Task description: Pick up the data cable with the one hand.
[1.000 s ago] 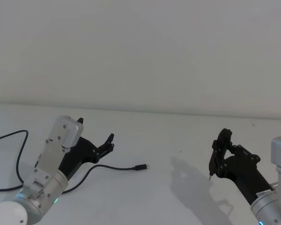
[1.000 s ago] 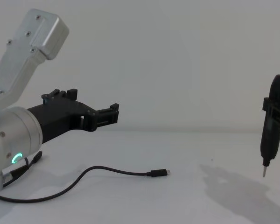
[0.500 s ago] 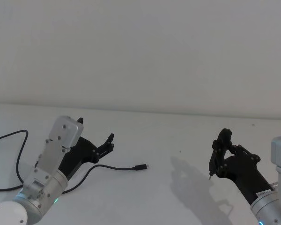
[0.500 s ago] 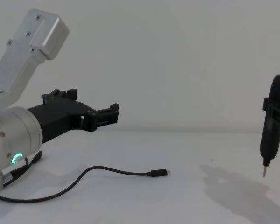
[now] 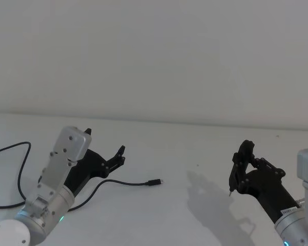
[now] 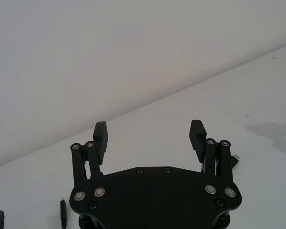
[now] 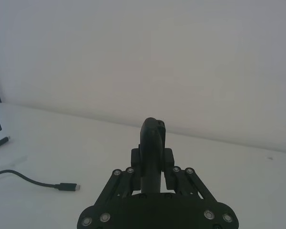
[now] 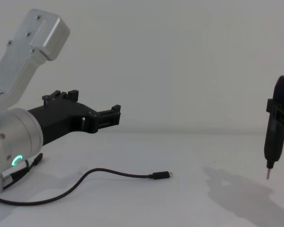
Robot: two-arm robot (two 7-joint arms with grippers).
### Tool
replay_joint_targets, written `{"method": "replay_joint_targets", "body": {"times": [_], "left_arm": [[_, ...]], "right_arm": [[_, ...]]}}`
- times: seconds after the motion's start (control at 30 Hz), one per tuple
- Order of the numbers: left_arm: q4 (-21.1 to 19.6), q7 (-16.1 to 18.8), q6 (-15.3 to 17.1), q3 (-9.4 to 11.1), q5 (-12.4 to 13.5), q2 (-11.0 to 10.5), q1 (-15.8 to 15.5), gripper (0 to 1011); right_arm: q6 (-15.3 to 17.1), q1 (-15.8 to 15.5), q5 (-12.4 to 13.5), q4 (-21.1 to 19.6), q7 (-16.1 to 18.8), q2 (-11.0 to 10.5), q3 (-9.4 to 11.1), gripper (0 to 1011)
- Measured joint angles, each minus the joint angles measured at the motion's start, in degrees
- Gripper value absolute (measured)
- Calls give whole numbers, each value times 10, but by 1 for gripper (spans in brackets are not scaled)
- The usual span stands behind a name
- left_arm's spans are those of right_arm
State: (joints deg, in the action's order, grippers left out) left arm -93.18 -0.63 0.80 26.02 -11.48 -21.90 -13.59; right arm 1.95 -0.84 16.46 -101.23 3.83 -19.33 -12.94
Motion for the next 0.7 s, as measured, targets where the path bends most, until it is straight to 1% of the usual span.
{"method": "replay_joint_targets", "body": {"times": [0.4, 0.6, 0.63, 0.67, 0.7], "left_arm": [[0, -2, 0, 0, 0, 0, -1, 1000], [6, -22, 4, 1, -3, -4, -11, 1000], [8, -31, 7, 1, -6, -5, -15, 1000], [8, -31, 7, 1, -6, -5, -15, 1000], [11, -42, 10, 2, -10, -7, -19, 1000]], "right_arm": [[0, 0, 0, 0, 0, 0, 0, 275], [0, 0, 0, 0, 0, 0, 0, 275], [0, 0, 0, 0, 0, 0, 0, 274], [0, 0, 0, 0, 0, 0, 0, 275], [0, 0, 0, 0, 0, 0, 0, 274]]}}
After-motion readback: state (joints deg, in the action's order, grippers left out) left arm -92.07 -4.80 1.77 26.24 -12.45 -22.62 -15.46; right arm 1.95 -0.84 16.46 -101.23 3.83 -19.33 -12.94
